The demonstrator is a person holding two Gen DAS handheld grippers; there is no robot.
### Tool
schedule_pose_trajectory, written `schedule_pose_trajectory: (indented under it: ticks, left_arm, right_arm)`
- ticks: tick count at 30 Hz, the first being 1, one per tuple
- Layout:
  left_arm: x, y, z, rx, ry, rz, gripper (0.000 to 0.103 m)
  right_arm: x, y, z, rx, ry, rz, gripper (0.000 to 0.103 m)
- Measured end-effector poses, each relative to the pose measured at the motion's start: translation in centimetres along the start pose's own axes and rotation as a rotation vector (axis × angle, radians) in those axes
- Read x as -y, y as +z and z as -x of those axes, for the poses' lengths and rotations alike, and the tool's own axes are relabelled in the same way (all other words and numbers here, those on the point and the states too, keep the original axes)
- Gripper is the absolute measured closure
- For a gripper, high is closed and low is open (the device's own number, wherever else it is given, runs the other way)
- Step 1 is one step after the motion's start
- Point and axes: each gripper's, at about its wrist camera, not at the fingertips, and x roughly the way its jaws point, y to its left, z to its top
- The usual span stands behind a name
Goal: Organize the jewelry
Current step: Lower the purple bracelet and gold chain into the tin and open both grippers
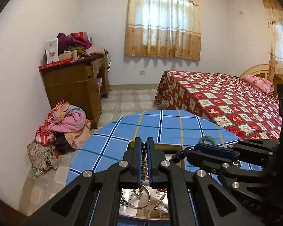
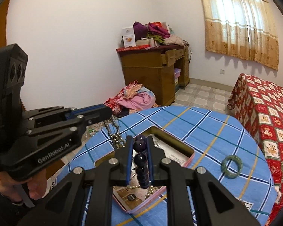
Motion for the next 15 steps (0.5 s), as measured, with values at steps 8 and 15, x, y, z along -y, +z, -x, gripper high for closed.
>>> schedule_pose_trajectory:
  ticks: [8,15]
  left_arm:
    - [-0.5,-1.0,-1.6,-0.041,0.008,0.008,0.099]
    - [-0.7,-1.5,-2.5,-0.065,0.011,0.012,0.099]
  right_arm:
    - [-0.3,-0.9,-1.7,-0.036,0.010,-0.011,0.087]
    - [-0.3,-1.4,-2.3,-0.054,0.009,-0.018,0.087]
